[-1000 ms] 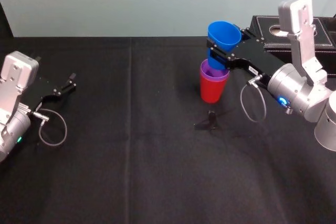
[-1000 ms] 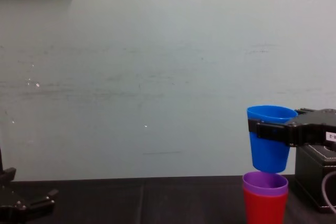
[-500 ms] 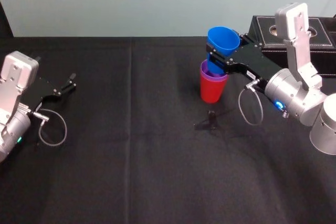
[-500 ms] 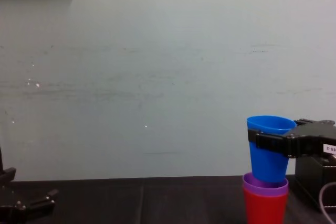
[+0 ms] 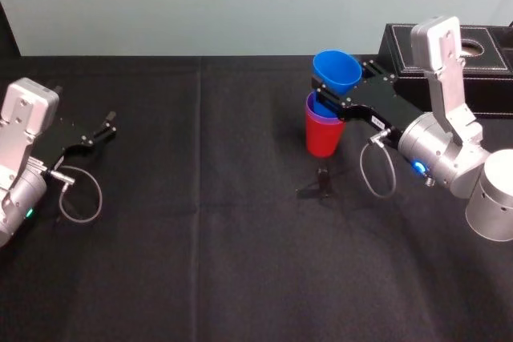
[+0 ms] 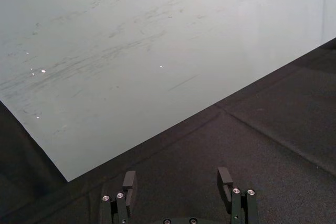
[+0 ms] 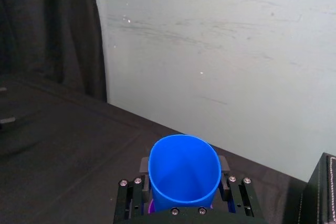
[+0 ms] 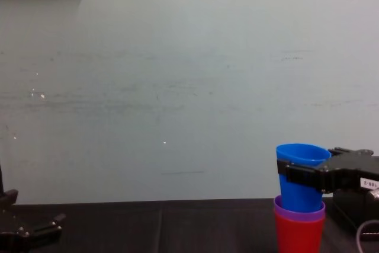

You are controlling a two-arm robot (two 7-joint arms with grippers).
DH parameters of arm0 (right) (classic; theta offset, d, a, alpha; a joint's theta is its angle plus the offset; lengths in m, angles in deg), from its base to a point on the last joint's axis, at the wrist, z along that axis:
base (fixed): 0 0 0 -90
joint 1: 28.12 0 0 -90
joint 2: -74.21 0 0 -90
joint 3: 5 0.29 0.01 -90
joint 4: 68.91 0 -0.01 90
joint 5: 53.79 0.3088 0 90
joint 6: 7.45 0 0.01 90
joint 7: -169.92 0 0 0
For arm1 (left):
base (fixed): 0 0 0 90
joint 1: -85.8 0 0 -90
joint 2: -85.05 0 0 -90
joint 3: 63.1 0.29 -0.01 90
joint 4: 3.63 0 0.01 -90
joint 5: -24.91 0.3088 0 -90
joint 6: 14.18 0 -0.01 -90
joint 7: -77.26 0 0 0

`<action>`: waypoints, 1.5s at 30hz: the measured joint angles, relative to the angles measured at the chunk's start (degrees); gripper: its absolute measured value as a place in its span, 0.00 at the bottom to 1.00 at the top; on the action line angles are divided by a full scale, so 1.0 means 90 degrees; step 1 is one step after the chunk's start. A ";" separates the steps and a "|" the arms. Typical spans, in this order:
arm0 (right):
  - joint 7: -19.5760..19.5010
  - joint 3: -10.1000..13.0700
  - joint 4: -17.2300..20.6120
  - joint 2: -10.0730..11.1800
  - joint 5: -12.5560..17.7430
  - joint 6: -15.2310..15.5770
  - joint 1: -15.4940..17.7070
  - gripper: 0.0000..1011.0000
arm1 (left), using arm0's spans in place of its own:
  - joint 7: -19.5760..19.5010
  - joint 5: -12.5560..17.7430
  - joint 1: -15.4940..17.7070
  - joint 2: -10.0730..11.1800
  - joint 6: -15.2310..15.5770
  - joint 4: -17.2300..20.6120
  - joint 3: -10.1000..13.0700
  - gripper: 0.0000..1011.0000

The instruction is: Stack the three plastic cups sequentially using one hand.

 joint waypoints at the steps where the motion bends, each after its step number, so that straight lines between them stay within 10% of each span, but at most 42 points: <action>1: 0.0008 -0.0004 -0.0006 -0.0002 -0.0002 -0.0006 0.0006 0.72 | 0.0000 0.0000 0.0000 0.0000 0.0000 0.0000 0.0000 0.99; 45: 0.0039 -0.0044 -0.0399 -0.0127 -0.0156 -0.0310 0.0099 0.72 | 0.0000 0.0000 0.0000 0.0000 0.0000 0.0000 0.0000 0.99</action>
